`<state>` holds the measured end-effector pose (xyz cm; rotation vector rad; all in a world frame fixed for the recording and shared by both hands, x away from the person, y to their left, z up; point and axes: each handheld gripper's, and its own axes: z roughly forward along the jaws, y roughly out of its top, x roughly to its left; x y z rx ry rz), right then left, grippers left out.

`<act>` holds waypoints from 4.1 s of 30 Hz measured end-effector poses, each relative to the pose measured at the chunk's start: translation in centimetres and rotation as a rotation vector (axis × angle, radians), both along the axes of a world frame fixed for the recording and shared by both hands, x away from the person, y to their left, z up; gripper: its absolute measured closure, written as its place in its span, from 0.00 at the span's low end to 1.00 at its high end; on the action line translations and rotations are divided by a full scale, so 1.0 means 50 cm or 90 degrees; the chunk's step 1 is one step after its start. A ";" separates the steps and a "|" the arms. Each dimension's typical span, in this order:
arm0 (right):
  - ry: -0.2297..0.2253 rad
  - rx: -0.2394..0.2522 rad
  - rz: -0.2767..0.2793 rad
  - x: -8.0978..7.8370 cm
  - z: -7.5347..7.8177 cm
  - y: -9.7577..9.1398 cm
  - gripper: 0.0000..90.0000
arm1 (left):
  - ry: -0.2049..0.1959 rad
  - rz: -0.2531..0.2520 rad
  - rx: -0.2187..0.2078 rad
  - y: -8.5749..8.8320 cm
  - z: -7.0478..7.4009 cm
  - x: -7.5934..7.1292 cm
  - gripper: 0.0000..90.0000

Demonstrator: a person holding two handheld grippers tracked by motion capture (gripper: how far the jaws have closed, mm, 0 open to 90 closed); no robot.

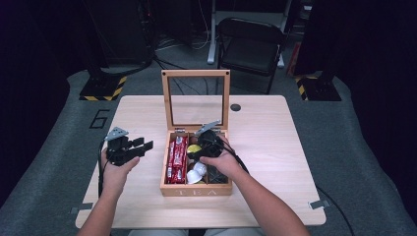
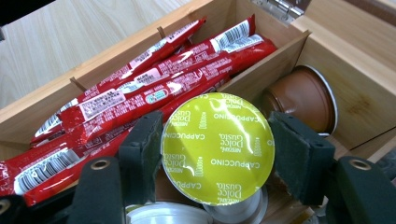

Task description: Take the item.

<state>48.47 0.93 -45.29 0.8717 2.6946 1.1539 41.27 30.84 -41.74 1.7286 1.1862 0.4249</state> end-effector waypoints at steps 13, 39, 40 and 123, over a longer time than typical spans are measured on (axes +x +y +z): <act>-0.024 0.004 0.007 -0.007 0.041 -0.002 0.41 | -0.001 -0.001 0.003 0.003 0.001 -0.001 0.57; -0.058 0.016 -0.033 -0.023 0.098 -0.099 0.41 | -0.003 0.005 0.004 0.009 0.003 -0.003 0.57; -0.064 0.013 -0.032 -0.023 0.099 -0.105 0.41 | -0.001 0.006 0.004 0.009 0.002 -0.003 0.57; -0.029 -0.028 -0.381 -0.072 -0.068 -0.471 0.41 | 0.004 0.018 0.001 0.018 -0.005 0.000 0.57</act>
